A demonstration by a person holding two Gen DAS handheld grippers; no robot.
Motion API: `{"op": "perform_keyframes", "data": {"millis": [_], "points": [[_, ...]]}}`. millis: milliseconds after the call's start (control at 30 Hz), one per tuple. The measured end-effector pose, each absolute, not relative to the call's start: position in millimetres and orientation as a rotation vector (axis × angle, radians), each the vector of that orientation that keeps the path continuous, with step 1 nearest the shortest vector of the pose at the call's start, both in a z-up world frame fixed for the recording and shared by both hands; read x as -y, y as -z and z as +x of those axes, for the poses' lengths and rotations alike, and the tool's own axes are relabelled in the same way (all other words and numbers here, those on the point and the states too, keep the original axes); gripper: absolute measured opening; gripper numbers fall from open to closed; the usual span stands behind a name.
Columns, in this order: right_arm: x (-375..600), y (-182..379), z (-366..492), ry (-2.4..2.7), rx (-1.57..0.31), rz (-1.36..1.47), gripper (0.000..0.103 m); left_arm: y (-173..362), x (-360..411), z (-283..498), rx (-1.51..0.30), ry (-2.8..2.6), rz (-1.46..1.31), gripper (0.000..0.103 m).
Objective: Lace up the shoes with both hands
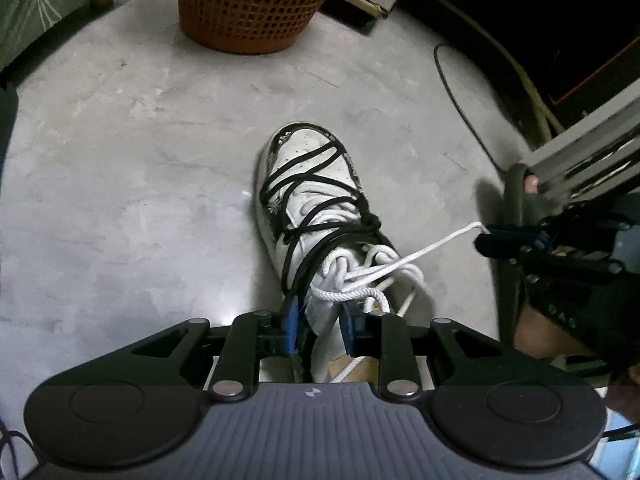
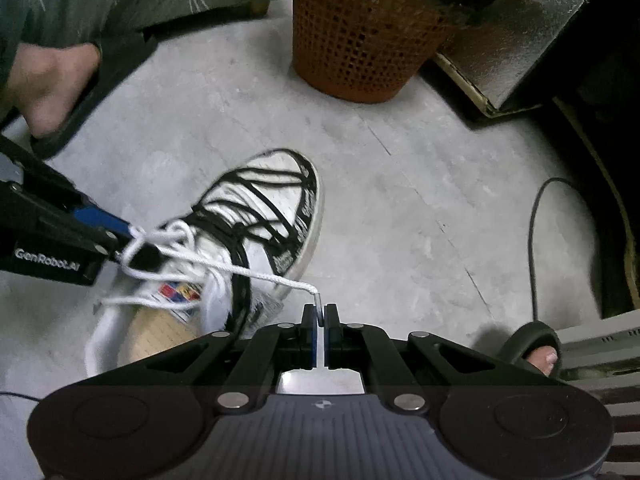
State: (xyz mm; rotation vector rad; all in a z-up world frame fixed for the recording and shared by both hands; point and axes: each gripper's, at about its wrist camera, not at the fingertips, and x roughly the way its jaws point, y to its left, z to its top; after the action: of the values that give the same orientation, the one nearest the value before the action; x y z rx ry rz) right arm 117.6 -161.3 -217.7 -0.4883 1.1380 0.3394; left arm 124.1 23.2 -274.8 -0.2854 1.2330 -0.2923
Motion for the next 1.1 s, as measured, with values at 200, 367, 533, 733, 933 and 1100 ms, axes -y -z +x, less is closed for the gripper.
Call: {"op": "perform_keyframes", "data": {"millis": [200, 367, 533, 733, 933, 1100], "points": [[186, 218, 131, -0.181, -1.168, -0.418, 0.0, 280, -39, 124, -1.249, 0.254, -0.399, 0.027], [217, 213, 142, -0.132, -1.192, -0.234, 0.0, 285, -51, 122, -1.26, 0.227, -0.458, 0.027], [195, 202, 127, -0.425, -1.079, -0.15, 0.006, 282, -41, 125, -1.259, 0.257, -0.448, 0.026], [131, 217, 115, -0.633, -1.066, -0.418, 0.019, 286, -47, 120, -1.259, 0.246, -0.482, 0.026], [106, 230, 118, -0.738, -1.048, -0.574, 0.019, 289, -49, 116, -1.263, 0.251, -0.488, 0.027], [96, 241, 128, -0.821, -1.07, -0.661, 0.019, 291, -51, 116, -1.259, 0.253, -0.507, 0.029]]}}
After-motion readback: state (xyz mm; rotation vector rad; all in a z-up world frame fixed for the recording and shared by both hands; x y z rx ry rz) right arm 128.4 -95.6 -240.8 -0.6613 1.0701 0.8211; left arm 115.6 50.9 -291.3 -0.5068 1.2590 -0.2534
